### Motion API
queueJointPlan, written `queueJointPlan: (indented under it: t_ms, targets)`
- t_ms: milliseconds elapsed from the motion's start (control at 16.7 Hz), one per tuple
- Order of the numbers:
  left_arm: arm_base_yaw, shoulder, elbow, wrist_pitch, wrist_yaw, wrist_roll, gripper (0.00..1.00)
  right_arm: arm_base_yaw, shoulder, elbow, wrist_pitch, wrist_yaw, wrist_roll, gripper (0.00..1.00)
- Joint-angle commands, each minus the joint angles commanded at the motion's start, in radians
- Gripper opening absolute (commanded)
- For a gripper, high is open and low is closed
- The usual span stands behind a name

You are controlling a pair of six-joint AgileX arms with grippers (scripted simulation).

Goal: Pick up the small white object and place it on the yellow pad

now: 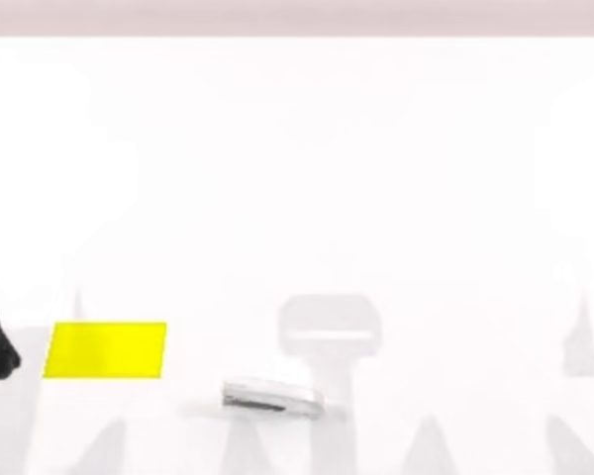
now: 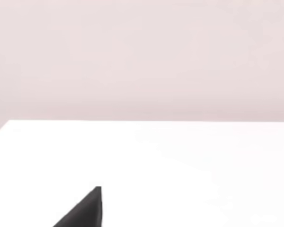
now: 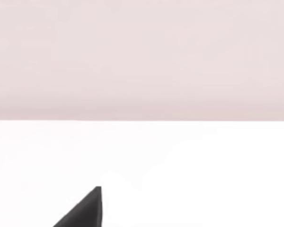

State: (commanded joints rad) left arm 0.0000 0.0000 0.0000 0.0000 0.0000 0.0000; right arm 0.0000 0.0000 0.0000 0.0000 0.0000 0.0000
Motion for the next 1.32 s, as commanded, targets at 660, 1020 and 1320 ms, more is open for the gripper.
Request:
queueJointPlan:
  t_ms: [660, 1020, 1320]
  targets:
    - [-0.230, 0.474, 0.399, -0.325, -0.001, 0.243, 1.00, 0.000, 0.000, 0.000, 0.000, 0.000, 0.000, 1.00]
    - [-0.483, 1.084, 0.829, -0.696, -0.003, 0.513, 1.00, 0.000, 0.000, 0.000, 0.000, 0.000, 0.000, 1.00]
    - [-0.671, 1.492, 1.148, -0.967, -0.003, 0.711, 1.00, 0.000, 0.000, 0.000, 0.000, 0.000, 0.000, 1.00]
